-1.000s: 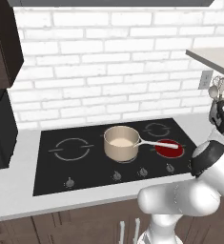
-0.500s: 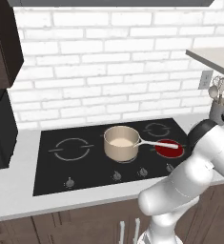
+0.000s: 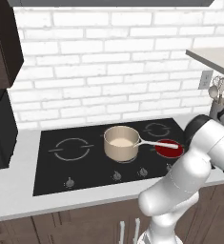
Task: Turn off the front right burner of the stove.
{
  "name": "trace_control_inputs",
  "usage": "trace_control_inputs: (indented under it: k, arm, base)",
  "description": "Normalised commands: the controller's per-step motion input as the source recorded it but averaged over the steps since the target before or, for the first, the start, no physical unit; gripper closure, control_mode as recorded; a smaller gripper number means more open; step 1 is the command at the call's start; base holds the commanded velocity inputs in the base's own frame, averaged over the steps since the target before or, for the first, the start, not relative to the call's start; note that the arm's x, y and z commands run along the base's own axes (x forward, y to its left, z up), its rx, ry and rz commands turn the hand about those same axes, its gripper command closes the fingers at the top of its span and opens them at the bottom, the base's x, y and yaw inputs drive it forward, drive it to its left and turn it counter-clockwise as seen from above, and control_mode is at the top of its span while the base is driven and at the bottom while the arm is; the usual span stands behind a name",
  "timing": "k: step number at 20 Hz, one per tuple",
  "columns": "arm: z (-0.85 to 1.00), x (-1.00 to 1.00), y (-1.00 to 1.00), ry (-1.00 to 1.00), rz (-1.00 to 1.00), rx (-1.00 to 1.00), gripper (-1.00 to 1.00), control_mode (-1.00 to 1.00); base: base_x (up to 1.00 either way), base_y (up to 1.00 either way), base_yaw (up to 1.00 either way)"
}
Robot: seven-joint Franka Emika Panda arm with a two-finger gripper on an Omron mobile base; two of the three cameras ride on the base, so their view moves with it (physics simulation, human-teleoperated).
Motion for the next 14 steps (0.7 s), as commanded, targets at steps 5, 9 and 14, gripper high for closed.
trace_control_inputs:
  k: [5,9,14]
  arm:
    - [-0.09,0.11,0.17,-0.01,-0.06,-0.06,-1.0,-1.0]
    - [-0.38,0.01,0.05,-0.1,-0.04,-0.14,-1.0,-1.0]
    - [-0.32,0.08,0.12,-0.11,-0.06,-0.11,-1.0,-1.0]
  base:
    - [0.0,0.0,0.0]
    - [0.0,0.0,0.0]
    - [0.0,0.0,0.0]
